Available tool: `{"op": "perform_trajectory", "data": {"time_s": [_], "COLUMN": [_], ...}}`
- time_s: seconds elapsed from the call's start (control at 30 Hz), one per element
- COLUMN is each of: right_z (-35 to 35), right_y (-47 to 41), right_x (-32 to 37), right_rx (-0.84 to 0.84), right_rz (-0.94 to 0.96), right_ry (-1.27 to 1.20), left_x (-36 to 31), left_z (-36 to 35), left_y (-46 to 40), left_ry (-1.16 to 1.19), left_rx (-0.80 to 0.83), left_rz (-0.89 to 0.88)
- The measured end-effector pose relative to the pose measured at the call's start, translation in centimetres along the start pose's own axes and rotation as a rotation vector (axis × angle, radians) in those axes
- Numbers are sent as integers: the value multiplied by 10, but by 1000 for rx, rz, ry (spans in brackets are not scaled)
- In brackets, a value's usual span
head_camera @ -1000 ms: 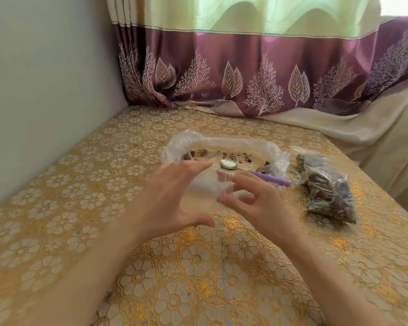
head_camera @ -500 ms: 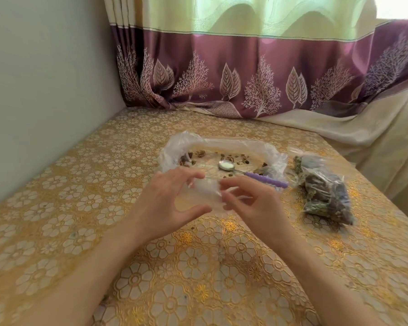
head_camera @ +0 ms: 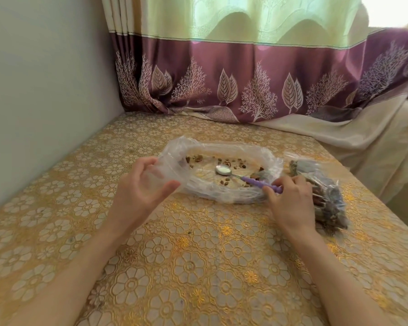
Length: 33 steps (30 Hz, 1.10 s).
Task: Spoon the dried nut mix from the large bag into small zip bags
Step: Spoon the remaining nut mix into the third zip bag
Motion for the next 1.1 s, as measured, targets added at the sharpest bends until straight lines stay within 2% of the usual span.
{"op": "perform_trajectory", "data": {"time_s": [0.1, 0.27, 0.33, 0.47, 0.67, 0.9, 1.1], "right_z": [-3, -3, -3, 2, 4, -26, -52], "right_y": [1, 2, -1, -10, -41, -63, -59], "right_x": [3, 7, 8, 14, 42, 76, 89], "right_rx": [11, 92, 130, 73, -9, 106, 215], "right_rz": [-10, -269, -316, -249, -129, -149, -211], "right_ry": [-246, -949, -1080, -1029, -796, -728, -870], "left_x": [4, 8, 9, 10, 10, 17, 19], "left_z": [1, 0, 1, 5, 9, 14, 16], "left_y": [0, 0, -1, -2, -4, -6, -8], "left_ry": [-21, -47, -41, -30, -21, 10, 39], "left_rx": [7, 27, 9, -42, -85, -115, -135], "left_rz": [-7, 6, 10, 51, 46, 68, 53]}}
Point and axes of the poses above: each hand's wrist, its own y-axis away from the middle knuckle, its own z-axis out of the back of the hand, x = y × z, the point moved 3 cm from there along -y, towards the middle knuckle, and after that the axes turned 3 degrees about y, right-handed, at the moved point
